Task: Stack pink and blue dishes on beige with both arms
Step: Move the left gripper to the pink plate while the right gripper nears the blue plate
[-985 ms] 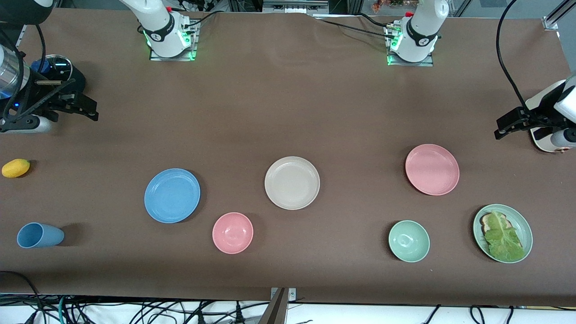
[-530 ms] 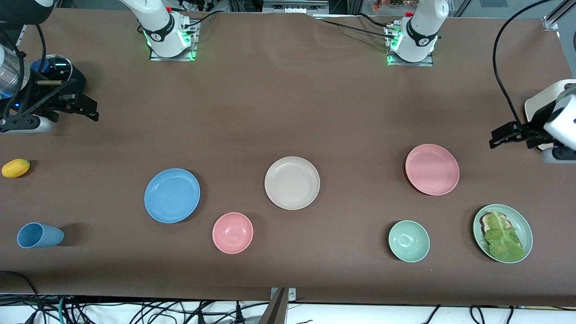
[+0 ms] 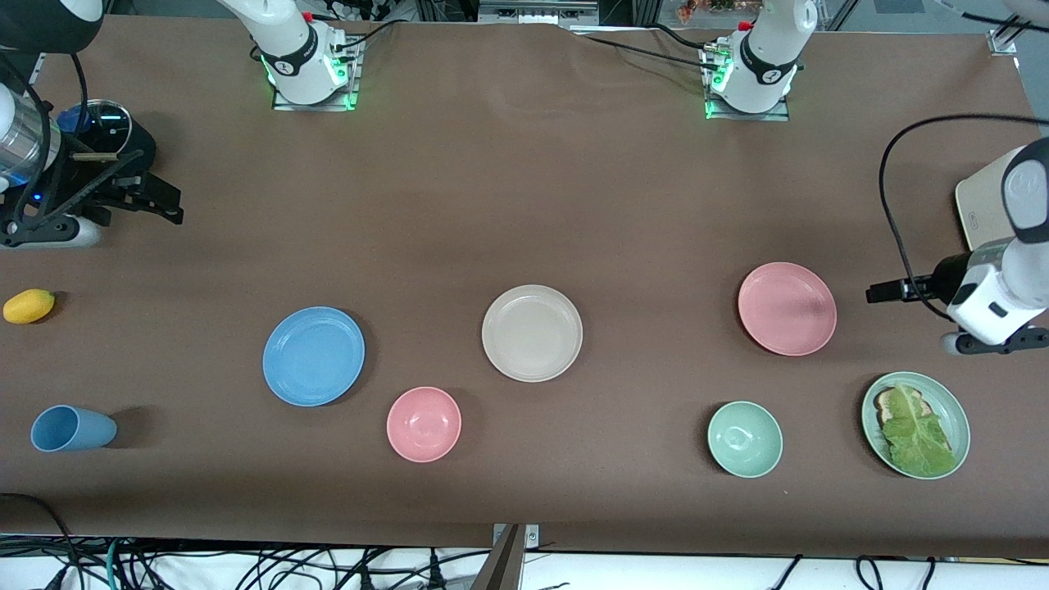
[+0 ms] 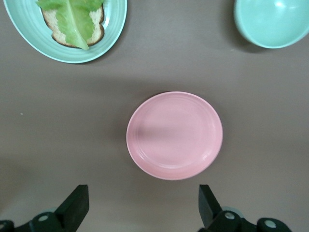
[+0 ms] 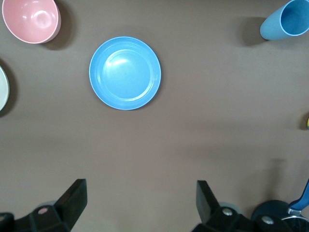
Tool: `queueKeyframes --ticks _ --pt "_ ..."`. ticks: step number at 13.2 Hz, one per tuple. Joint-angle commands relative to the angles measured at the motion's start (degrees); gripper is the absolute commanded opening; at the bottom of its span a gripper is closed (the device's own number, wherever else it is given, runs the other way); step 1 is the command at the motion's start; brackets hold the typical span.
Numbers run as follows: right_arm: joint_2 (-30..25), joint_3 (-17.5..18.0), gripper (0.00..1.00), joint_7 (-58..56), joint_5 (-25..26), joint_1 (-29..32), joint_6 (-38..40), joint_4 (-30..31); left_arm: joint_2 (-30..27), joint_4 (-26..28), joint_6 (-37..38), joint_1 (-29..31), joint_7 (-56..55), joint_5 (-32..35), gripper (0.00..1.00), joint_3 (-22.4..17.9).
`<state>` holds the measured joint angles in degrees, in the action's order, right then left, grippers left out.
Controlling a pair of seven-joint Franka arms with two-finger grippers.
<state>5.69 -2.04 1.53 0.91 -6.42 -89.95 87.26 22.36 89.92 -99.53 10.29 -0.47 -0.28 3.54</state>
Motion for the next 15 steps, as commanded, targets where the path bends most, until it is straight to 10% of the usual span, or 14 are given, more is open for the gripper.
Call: queueKeyframes --ticks 1,8,15 --pt "0.7 0.1 1.0 0.8 -0.1 -0.3 -0.4 -1.0 -0.1 6.6 -7.0 0.3 2.6 1.9 1.0 0.5" --pt "3.7 0.3 1.0 -0.1 0.0 -0.3 -1.0 -1.8 0.0 21.2 -26.3 2.4 6.3 3.8 1.0 0.6" --pt "12.0 0.4 1.0 -0.1 -0.1 -1.8 -0.4 -1.7 9.1 22.1 -34.1 3.2 9.0 3.7 1.0 0.6"
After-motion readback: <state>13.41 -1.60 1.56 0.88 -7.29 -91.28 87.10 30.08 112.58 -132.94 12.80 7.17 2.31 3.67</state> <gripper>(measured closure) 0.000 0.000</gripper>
